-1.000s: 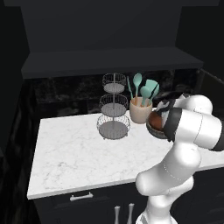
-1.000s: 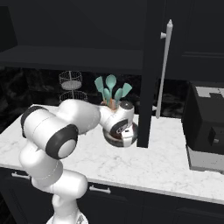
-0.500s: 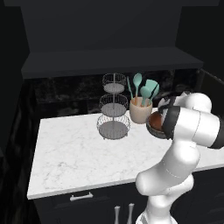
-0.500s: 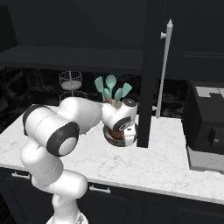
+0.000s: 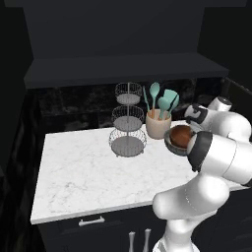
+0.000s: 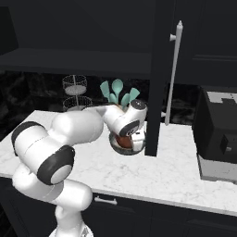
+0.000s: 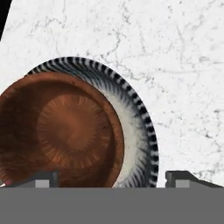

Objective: Pick up the bowls on the counter and stack them on top of one another in the open cabinet. Place the smaller bowl on top of the larger bowl.

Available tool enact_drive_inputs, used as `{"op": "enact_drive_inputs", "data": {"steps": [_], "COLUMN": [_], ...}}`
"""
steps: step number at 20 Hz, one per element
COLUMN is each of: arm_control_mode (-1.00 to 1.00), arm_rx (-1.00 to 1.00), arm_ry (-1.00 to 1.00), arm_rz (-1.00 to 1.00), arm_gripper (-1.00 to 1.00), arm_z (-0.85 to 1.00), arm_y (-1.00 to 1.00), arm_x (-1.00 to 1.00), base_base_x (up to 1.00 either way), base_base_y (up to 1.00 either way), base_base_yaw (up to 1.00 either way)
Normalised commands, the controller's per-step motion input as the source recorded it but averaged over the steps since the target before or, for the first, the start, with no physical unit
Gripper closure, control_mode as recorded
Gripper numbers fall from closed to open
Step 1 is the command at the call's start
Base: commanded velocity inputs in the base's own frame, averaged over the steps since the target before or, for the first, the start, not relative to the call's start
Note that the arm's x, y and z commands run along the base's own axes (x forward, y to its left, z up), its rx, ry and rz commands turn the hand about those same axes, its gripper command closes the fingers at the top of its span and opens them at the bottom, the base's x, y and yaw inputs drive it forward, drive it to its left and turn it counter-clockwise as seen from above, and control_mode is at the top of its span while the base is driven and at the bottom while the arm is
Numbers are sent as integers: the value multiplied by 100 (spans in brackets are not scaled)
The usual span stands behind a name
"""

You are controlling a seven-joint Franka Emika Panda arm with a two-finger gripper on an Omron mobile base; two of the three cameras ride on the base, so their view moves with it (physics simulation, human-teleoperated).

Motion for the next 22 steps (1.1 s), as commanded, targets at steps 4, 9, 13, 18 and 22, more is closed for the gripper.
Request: {"op": "enact_drive_inputs", "data": {"steps": [4,9,13,18,22], "arm_control_mode": [-100,-100,-100,-100,-100], "arm_rx": [0,0,0,1,0], "arm_ry": [-2,-2,-10,-4,-1], "arm_rz": [7,3,0,0,0], "arm_gripper": [-100,-100,-100,-100,100], "arm_z": [-56,-60,0,-27,-42], "arm_y": [-19,-5,0,0,0], "arm_x": [-72,17,48,27,11], "base_base_x": [0,0,0,0,0], "base_base_y": [0,0,0,0,0], "base_base_yaw": [0,0,0,0,0]}}
